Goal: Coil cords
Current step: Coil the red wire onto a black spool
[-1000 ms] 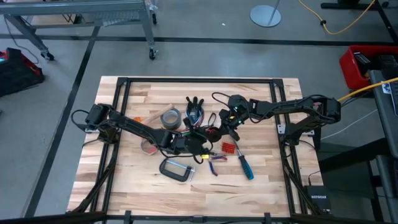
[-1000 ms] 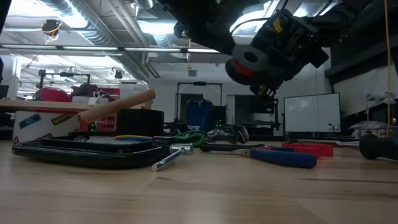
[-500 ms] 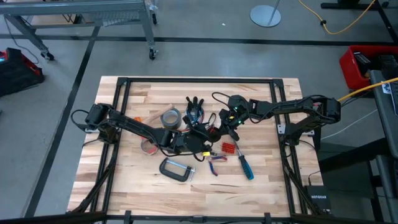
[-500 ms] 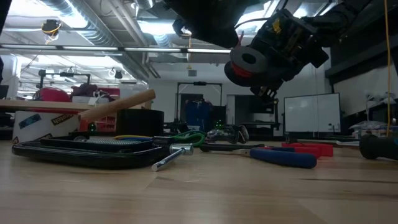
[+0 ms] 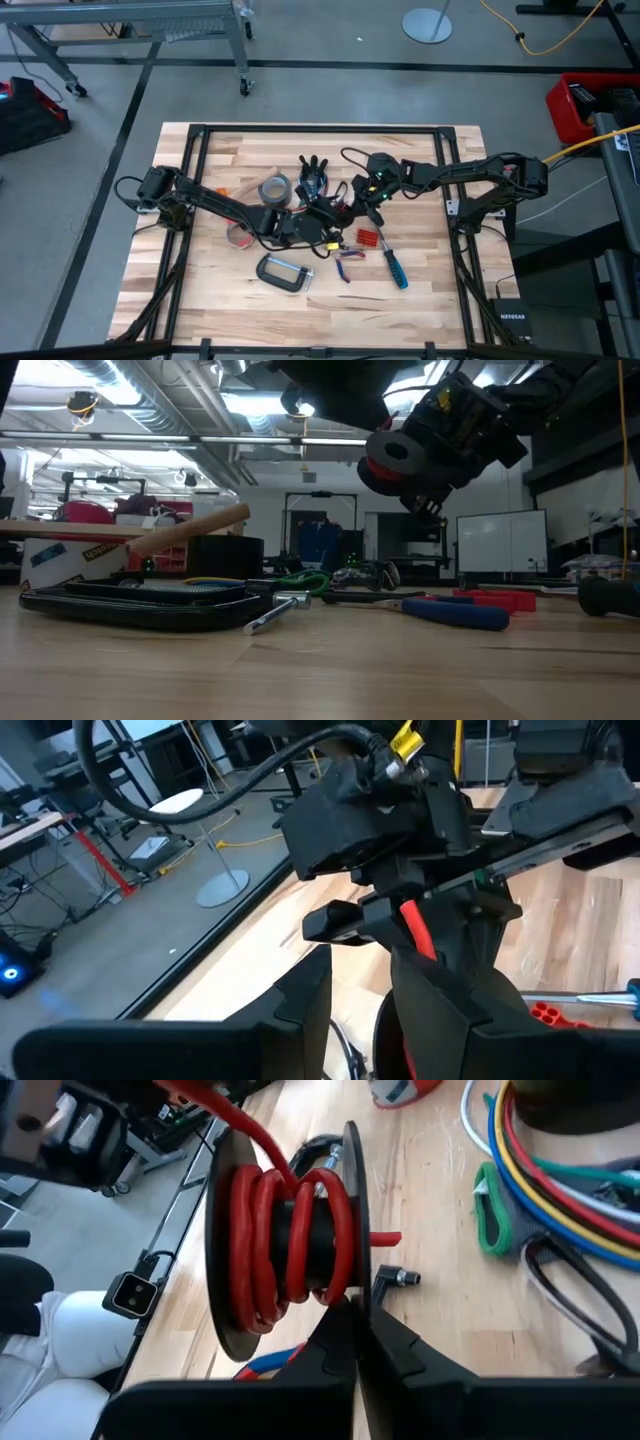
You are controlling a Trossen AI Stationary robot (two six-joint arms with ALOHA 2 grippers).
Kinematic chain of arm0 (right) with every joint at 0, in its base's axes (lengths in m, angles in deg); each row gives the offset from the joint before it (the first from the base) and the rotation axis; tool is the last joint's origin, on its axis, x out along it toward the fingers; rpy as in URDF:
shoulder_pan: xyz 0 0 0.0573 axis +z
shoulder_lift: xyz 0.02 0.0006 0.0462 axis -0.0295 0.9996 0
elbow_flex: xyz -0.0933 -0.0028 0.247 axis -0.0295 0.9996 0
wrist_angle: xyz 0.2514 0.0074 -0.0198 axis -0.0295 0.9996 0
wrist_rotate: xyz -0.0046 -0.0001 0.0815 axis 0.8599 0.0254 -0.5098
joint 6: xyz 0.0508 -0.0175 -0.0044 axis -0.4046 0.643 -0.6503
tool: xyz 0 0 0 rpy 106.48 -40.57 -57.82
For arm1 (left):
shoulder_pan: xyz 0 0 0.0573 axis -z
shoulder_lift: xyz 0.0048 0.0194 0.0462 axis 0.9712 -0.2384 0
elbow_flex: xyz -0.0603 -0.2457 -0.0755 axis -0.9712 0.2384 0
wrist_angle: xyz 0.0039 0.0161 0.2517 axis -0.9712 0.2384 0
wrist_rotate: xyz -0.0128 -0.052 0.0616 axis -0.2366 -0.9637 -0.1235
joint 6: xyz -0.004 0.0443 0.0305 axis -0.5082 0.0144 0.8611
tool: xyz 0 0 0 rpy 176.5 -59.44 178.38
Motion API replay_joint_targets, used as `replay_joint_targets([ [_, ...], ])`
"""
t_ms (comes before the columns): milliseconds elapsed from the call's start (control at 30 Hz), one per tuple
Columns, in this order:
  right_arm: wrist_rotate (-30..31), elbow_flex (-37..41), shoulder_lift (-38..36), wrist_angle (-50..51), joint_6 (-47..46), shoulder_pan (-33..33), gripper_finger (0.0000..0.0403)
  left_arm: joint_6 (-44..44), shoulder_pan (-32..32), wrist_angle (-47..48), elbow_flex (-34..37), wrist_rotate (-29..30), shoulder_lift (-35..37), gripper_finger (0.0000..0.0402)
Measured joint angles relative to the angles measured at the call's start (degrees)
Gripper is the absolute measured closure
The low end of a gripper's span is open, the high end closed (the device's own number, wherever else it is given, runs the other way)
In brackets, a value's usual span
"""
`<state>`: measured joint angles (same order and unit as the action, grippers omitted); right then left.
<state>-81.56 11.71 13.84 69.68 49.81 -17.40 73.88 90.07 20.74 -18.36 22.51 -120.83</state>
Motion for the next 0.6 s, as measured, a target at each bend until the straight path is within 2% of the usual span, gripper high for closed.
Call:
replay_joint_targets([
  [200,0.1,0.0,0.0,-4.6,-3.3,0.0,0.0402,-0.8,-0.6,-0.9,0.0,-1.5,0.0,0.0302],
  [600,-2.0,0.1,0.1,-10.1,-4.9,0.0,0.0402,6.3,-0.5,-2.4,-0.2,-2.0,0.2,0.0302],
])
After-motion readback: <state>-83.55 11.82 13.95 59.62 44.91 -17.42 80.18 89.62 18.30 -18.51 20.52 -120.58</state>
